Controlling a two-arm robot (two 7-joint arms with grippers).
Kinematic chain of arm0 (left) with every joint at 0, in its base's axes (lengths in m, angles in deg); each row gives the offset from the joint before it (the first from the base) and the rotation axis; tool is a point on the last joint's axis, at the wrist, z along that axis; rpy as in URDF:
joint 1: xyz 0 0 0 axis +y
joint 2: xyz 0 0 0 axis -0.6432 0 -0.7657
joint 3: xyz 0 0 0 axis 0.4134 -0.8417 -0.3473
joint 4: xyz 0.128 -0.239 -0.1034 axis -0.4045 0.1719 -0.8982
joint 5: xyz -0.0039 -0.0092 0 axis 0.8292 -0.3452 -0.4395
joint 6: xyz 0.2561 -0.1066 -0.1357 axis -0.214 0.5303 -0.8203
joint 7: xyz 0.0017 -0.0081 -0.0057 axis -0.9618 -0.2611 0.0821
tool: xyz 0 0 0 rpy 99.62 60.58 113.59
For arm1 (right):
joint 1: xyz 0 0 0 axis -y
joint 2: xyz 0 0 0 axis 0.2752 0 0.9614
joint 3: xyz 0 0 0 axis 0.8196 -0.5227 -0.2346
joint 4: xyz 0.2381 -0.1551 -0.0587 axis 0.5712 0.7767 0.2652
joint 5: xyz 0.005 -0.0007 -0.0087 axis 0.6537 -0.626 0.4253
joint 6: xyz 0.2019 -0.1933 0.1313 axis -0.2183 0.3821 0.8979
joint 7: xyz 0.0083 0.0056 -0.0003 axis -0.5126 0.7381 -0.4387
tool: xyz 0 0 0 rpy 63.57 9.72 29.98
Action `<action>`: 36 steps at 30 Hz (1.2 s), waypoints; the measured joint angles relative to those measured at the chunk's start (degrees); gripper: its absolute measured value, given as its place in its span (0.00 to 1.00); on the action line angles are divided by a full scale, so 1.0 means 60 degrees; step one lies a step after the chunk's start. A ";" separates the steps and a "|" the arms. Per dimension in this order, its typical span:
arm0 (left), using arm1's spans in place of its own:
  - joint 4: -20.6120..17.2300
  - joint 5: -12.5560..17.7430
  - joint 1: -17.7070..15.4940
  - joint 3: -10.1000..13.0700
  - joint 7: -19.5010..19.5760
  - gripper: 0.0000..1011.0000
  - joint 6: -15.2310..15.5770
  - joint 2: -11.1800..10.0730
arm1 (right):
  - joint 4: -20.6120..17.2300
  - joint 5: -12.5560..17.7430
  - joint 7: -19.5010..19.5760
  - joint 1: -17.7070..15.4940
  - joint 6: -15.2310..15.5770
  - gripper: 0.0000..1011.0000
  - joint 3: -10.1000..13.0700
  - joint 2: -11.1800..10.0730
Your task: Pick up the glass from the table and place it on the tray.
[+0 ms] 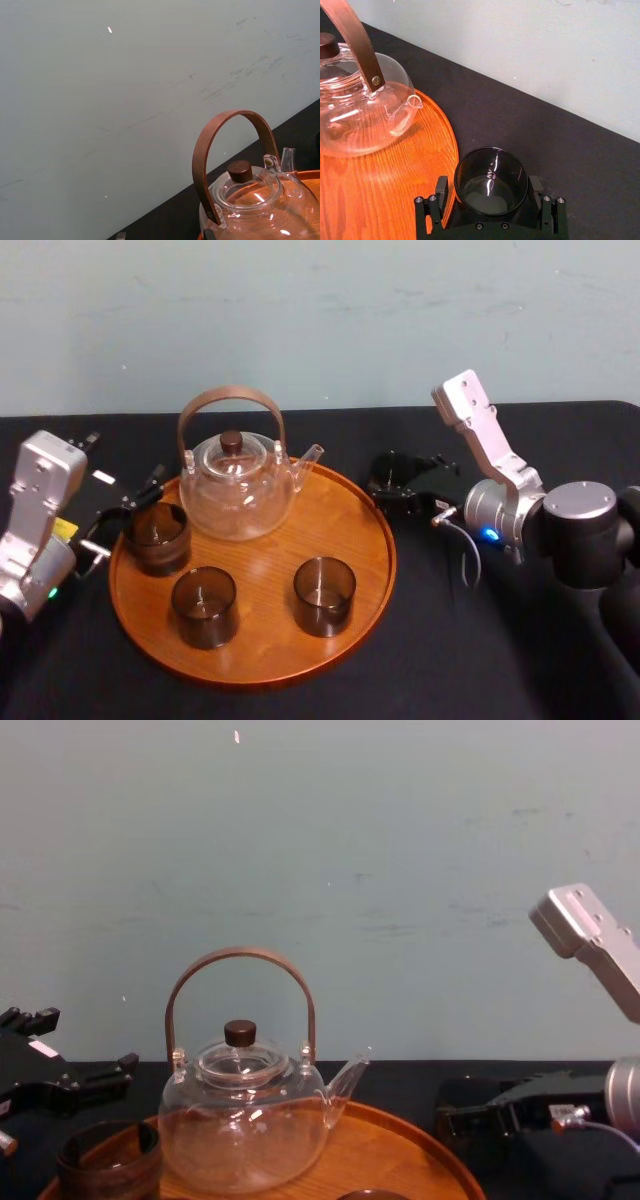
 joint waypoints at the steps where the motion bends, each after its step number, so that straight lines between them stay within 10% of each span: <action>1: 0.0000 0.0000 0.0000 0.0000 0.0000 0.99 0.0000 0.0000 | 0.0073 -0.0023 -0.0003 0.0040 -0.0008 0.99 0.0007 0.0038; 36: 0.0000 0.0000 0.0000 0.0000 0.0000 0.99 0.0000 0.0000 | 0.0514 -0.0259 -0.0029 0.0233 -0.0100 0.90 0.0101 0.0264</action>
